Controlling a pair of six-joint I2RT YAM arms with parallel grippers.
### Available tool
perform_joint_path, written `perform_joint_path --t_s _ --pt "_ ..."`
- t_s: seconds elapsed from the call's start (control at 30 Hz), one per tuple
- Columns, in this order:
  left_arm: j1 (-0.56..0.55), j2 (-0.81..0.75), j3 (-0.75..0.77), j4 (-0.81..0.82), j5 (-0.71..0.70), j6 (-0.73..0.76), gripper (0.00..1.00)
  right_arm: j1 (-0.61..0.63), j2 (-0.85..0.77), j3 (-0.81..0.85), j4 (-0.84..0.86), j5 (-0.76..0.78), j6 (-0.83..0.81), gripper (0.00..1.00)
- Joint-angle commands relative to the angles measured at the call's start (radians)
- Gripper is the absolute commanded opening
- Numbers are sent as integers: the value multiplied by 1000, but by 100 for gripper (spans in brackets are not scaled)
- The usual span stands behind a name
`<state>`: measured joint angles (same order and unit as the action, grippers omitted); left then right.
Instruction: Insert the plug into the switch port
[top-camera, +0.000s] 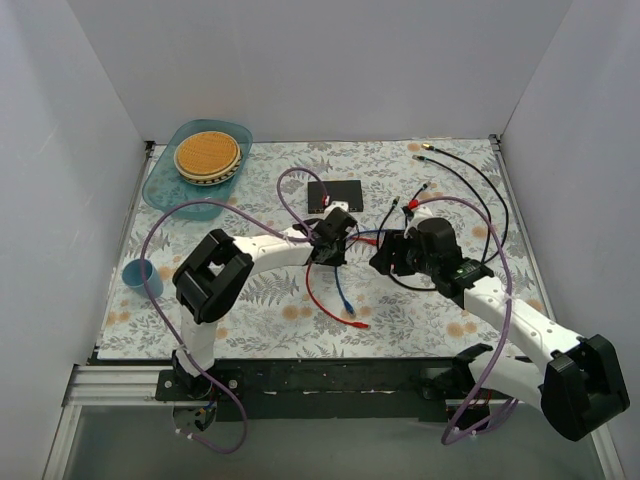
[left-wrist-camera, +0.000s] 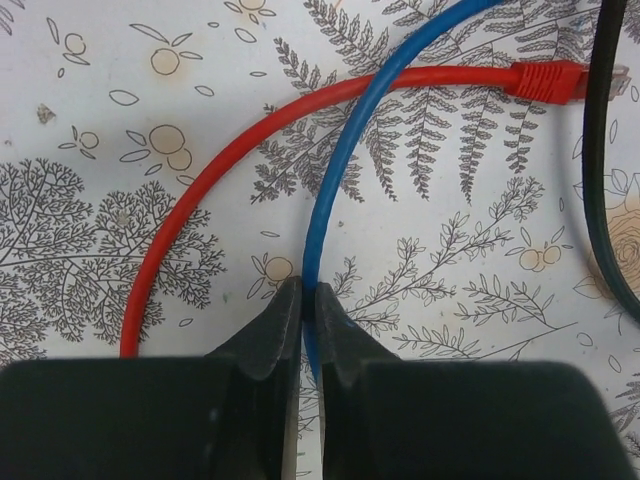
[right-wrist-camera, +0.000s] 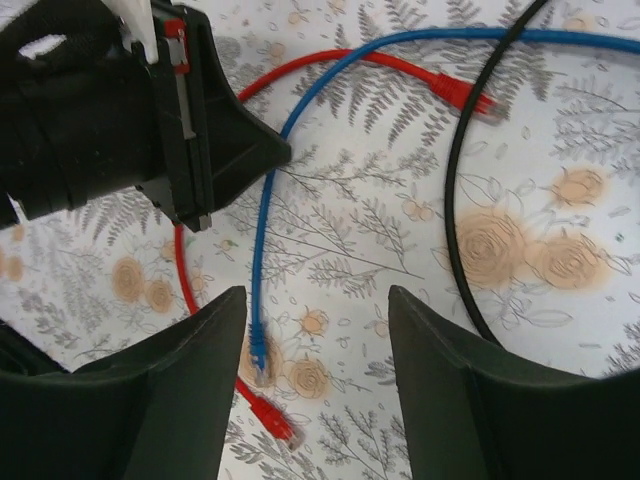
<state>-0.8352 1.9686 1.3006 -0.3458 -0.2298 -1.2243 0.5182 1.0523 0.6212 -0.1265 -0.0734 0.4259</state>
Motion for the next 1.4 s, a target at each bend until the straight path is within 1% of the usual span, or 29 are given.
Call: perform_joint_path --t_s 0.0,0.03,0.07,0.13,0.17,0.2,0.3,0.33,0.4,0.43,0.53,0.67,0.77,0.8,0.9,1.1,1.17,1.2,1.23,1.3,1.37 --pt "-4 -152 -99 16 -46 -44 0 -47 47 -3 197 -211 77 70" --pt "-4 -183 -119 25 -46 -56 0 -53 58 -3 223 -238 102 77" --pt "-4 -248 -139 40 -39 -69 0 -58 69 -6 261 -264 125 82" --pt "-5 -309 -201 57 -31 -110 0 -61 107 -20 384 -339 203 86" --pt "-8 -368 -221 68 -34 -128 0 -61 124 -23 421 -362 227 86" --pt "-11 -394 -254 74 -34 -156 0 -61 167 -24 473 -403 253 87" --pt "-25 -492 -297 88 -60 -191 0 -61 247 -29 543 -478 324 87" --pt "-30 -513 -328 91 -66 -213 0 -61 264 -50 615 -496 364 87" --pt "-44 -568 -359 109 -77 -227 0 -63 298 -69 677 -523 389 87" --pt "-47 -582 -386 120 -77 -236 0 -60 308 -74 732 -531 399 87" --pt "-59 -614 -415 140 -71 -251 0 -60 340 -101 826 -572 459 88" --pt "-91 -623 -440 163 -75 -262 0 -55 394 -118 1022 -620 543 88" --pt "-111 -620 -437 166 -78 -264 0 -49 440 -117 1091 -632 599 88" --pt "-116 -623 -435 165 -82 -265 0 -47 452 -123 1152 -638 640 87" --pt "-136 -636 -437 168 -92 -268 0 -41 506 -118 1228 -644 683 86" --pt "-173 -649 -440 166 -105 -270 0 -17 557 -48 1232 -623 689 82" --pt "-188 -648 -442 159 -118 -268 0 -17 552 -3 1164 -594 674 79" --pt "-192 -652 -443 160 -129 -268 0 -17 552 18 1124 -585 654 76" --pt "-202 -657 -445 159 -135 -268 0 -18 552 41 1061 -572 637 66" --pt "-209 -662 -448 159 -141 -268 0 -18 558 103 1021 -549 605 62" --pt "-219 -669 -457 157 -151 -276 0 -21 572 180 949 -542 573 61"
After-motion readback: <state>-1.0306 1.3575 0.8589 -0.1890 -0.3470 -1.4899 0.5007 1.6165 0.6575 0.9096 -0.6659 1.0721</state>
